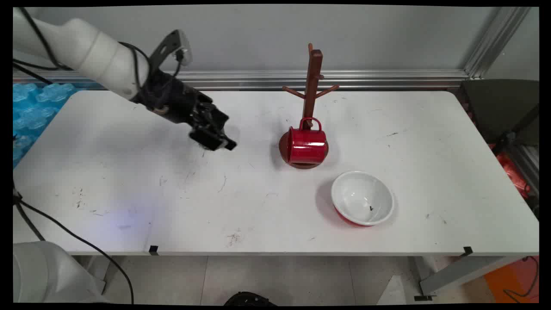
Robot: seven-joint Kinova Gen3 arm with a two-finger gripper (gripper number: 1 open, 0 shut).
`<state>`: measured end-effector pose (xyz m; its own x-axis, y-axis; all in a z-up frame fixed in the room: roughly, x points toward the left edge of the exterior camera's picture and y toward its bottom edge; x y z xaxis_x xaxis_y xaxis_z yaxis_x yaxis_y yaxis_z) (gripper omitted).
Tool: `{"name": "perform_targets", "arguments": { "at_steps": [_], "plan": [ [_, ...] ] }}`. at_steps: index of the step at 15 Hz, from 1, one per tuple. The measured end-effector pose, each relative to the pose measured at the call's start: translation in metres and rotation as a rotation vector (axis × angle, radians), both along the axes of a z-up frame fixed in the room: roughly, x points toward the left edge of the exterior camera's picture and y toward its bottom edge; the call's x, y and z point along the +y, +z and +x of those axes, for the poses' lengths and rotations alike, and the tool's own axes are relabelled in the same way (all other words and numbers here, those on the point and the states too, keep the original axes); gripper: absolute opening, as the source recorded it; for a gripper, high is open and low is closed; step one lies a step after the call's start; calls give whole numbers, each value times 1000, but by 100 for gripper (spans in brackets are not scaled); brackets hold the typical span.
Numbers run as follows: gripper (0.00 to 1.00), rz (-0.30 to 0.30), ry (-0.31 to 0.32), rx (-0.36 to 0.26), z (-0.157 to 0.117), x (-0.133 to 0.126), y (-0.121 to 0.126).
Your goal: Pick up the red mug from the rack
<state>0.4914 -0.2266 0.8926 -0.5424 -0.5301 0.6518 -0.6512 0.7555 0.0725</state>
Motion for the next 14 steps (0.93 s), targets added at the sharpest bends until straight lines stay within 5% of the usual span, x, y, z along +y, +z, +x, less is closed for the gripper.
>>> {"name": "perform_targets", "arguments": {
  "at_steps": [7,14],
  "plan": [
    [100,-24,0,115,-34,-15,-30],
    [100,-29,47,157,-44,-29,-67]
  ]
}}
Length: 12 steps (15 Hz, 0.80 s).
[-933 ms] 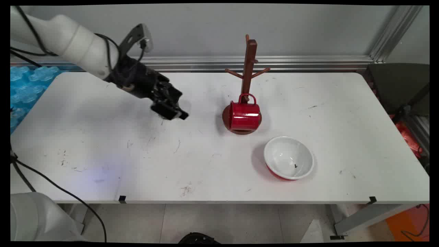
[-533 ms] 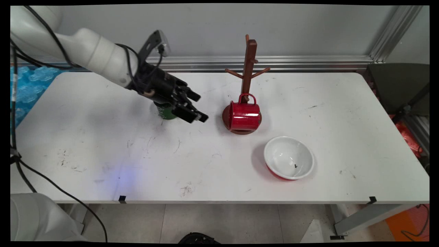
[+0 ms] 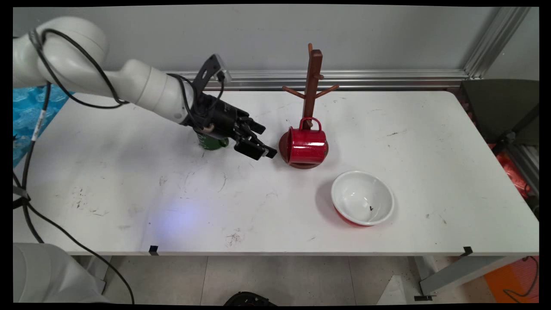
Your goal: Pick up the red mug from the rack
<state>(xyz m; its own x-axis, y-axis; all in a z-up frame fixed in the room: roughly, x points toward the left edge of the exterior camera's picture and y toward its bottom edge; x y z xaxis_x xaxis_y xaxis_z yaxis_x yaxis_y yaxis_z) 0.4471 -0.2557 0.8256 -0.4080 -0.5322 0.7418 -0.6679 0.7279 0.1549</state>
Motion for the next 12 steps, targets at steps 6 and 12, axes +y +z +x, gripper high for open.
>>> {"name": "perform_targets", "arguments": {
  "at_steps": [6,12],
  "plan": [
    [100,25,66,58,-3,-11,-24],
    [100,55,113,130,-10,-20,-39]
  ]
}}
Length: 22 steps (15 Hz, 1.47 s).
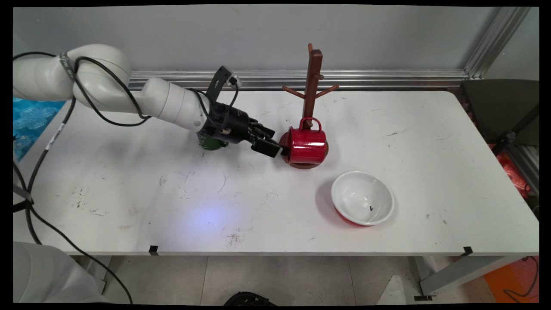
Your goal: Pick up the red mug from the rack
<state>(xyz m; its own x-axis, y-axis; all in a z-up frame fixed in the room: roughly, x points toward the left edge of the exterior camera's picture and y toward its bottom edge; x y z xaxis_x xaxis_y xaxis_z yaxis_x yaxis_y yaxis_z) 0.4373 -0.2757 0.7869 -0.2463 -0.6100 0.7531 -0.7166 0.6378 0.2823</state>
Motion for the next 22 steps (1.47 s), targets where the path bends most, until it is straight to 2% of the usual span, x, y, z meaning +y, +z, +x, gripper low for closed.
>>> {"name": "perform_targets", "arguments": {
  "at_steps": [12,22],
  "plan": [
    [100,5,23,65,-16,-16,-21],
    [100,13,30,79,-24,-22,-35]
  ]
}}
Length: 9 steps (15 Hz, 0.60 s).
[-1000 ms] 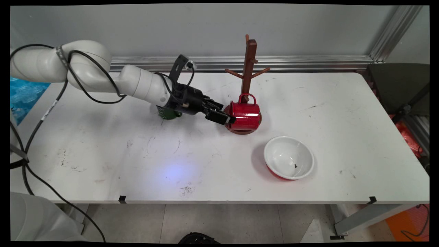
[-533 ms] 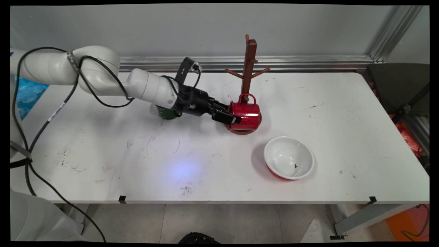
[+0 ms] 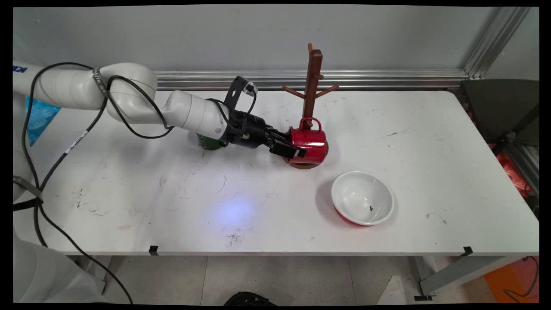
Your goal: Pick up the red mug from the rack
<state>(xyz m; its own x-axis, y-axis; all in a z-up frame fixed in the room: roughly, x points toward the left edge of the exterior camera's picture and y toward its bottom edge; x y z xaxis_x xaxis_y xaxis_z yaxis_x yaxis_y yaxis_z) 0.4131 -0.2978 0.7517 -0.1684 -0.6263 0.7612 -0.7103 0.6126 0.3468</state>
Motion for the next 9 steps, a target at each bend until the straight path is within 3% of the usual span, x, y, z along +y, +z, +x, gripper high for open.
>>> {"name": "perform_targets", "arguments": {
  "at_steps": [3,4,9],
  "plan": [
    [100,2,-4,2,-2,1,0],
    [0,3,-5,3,-3,1,1],
    [0,8,-15,6,-5,2,6]
  ]
}}
